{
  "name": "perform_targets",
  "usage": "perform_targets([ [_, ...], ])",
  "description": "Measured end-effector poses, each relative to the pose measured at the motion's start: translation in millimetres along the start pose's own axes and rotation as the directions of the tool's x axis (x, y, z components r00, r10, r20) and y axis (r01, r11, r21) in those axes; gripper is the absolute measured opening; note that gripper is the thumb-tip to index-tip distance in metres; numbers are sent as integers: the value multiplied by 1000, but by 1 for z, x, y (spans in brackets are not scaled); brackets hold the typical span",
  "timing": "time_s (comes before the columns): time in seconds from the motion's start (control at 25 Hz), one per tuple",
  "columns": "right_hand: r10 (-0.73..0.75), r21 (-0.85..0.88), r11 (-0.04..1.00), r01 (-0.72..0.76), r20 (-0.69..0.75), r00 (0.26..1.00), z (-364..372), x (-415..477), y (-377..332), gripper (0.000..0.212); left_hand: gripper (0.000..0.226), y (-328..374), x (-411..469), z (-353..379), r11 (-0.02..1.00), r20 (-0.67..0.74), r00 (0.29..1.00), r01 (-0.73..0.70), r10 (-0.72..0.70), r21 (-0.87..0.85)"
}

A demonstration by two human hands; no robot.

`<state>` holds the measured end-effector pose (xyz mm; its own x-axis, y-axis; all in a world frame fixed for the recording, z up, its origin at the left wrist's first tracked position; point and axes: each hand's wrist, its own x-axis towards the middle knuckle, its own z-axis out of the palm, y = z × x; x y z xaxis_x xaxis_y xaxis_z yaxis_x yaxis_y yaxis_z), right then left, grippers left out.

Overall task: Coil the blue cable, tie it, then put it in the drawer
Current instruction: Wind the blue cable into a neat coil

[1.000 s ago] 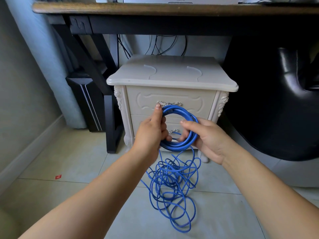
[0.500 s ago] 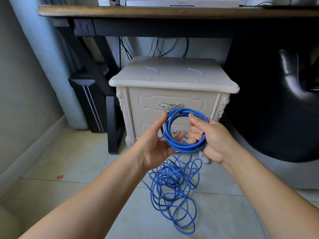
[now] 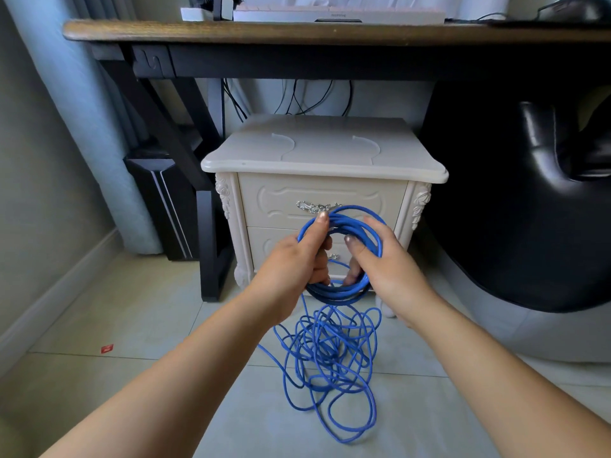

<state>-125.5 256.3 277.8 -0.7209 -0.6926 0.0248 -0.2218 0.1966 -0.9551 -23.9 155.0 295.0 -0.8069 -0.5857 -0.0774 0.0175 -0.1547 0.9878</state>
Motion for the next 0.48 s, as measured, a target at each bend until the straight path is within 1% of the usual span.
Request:
perform_targets([
  [0.04, -29, -79, 997, 28, -12, 1000, -1, -1, -2, 38, 39, 2, -1, -2, 999, 0, 999, -36, 36, 38],
  [0.12, -102, -238, 968, 79, -84, 991, -7, -3, -9, 33, 34, 5, -2, -5, 992, 21, 995, -101, 99, 80],
  [0.16, -155, -293, 950, 109, -138, 978, -10, -5, -11, 41, 34, 6, -2, -7, 986, 41, 991, -130, 126, 101],
  [0.2, -241, -323, 932, 165, -212, 947, -12, -5, -12, 49, 34, 6, -2, -9, 980, 63, 987, -153, 146, 131],
  [0.24, -356, -364, 901, 237, -304, 884, -13, -4, -13, 52, 36, 5, -1, -12, 969, 84, 983, -174, 161, 174],
  [0.28, -482, -432, 849, 306, -391, 784, -14, -2, -12, 47, 38, 5, -1, -14, 953, 102, 980, -193, 173, 234],
  [0.32, -590, -519, 783, 343, -445, 673, -15, 1, -13, 40, 38, 6, -1, -17, 929, 119, 976, -213, 185, 304],
  [0.36, -638, -573, 742, 347, -445, 629, -16, 6, -11, 33, 37, 6, -1, -19, 901, 136, 972, -231, 194, 367],
  [0.4, -613, -558, 752, 351, -397, 683, -18, 11, -11, 28, 37, 6, -2, -21, 880, 149, 969, -242, 197, 409],
  [0.44, -476, -439, 840, 319, -315, 821, -18, 13, -13, 25, 37, 5, -2, -23, 873, 154, 969, -241, 192, 425],
  [0.48, -263, -212, 950, 228, -153, 953, -15, 12, -14, 26, 37, 5, -2, -25, 877, 150, 971, -235, 188, 419],
])
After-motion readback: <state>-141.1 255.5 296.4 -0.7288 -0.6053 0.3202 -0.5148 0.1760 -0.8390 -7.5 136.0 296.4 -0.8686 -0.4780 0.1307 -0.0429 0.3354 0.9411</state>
